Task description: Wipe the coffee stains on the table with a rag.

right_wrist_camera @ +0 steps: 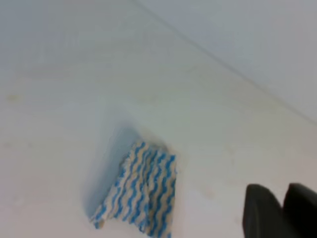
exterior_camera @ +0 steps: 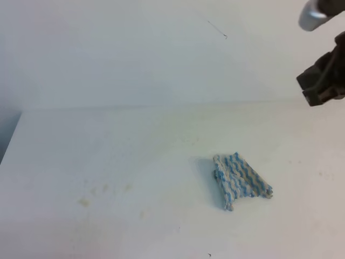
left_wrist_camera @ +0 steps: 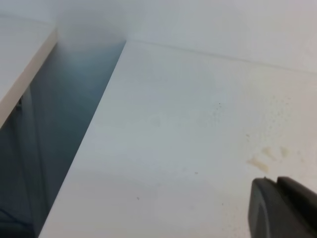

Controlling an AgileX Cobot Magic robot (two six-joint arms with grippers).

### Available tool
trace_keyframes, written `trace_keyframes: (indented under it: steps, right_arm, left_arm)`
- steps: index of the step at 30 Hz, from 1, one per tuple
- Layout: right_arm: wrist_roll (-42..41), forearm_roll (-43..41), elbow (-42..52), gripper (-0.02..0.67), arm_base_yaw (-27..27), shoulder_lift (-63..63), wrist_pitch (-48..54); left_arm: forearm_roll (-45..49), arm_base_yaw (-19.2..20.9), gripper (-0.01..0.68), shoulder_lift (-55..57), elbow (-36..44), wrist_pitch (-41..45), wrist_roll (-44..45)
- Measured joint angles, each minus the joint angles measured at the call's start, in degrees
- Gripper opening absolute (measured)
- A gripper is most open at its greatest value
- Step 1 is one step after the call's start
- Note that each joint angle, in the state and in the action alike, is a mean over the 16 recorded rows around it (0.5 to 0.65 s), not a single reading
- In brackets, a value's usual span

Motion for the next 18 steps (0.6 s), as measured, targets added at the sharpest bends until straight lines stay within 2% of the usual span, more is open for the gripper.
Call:
trace_keyframes:
  steps: [9,18]
  right_arm:
    - [7.1,-0.2,16.0,0.015,-1.6,-17.4,-10.4]
    - [14.4,0.4,26.7,-0.002,-1.7,-29.6,-12.5]
  left_arm:
    - [0.0,0.0,0.001,0.0,0.2,0.0,0.0]
    - [0.0,0.0,0.001,-0.1,0.2,0.0,0.0]
